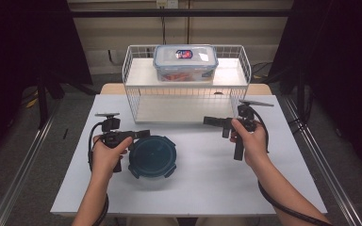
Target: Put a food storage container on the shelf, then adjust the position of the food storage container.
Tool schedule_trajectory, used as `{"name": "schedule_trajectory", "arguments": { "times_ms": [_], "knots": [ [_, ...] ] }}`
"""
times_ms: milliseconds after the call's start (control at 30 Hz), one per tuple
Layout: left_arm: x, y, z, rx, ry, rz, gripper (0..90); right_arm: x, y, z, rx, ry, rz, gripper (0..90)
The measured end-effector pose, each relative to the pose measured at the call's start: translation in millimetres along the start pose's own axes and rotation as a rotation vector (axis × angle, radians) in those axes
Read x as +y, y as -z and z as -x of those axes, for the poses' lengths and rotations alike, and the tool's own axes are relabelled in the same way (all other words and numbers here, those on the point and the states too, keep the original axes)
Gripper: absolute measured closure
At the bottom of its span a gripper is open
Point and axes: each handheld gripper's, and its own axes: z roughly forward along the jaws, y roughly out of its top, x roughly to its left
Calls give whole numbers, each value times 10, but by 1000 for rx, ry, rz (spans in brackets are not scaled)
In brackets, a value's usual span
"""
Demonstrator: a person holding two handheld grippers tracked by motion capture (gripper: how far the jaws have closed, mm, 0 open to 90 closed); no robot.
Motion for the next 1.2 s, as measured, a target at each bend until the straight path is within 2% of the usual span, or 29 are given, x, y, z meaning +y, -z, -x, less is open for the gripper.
{"name": "schedule_trajectory", "arguments": {
  "times_ms": [200, 300, 467, 500, 533, 700, 900, 967, 1067, 1133, 1200],
  "knots": [
    [-57, 82, -56, 16, 12, -5, 166, -55, -39, 6, 5, 8, -15, 193],
    [-72, 106, -51, 17, 16, 10, 166, -77, -52, 5, 4, 22, -23, 191],
    [-90, 125, -79, 31, 5, -3, 164, -126, -70, -10, -3, 35, -41, 189],
    [-101, 125, -81, 31, 15, -3, 163, -135, -75, -15, -1, 35, -46, 189],
    [-105, 131, -92, 37, 2, -14, 163, -144, -77, -13, 4, 36, -46, 189],
    [-138, 145, -109, 46, 13, -17, 163, -172, -73, 3, 2, 37, -46, 188],
    [-183, 176, -157, 58, 21, -36, 168, -213, -71, 38, -1, 32, -55, 186],
    [-196, 184, -166, 50, 24, -48, 176, -227, -74, 51, 0, 35, -59, 185],
    [-209, 194, -174, 65, 16, -56, 181, -239, -71, 72, -3, 33, -58, 185],
    [-224, 197, -179, 64, 31, -58, 190, -245, -70, 79, 0, 29, -59, 184],
    [-235, 208, -198, 66, 26, -77, 197, -254, -75, 86, -3, 34, -58, 183]
  ]
}}
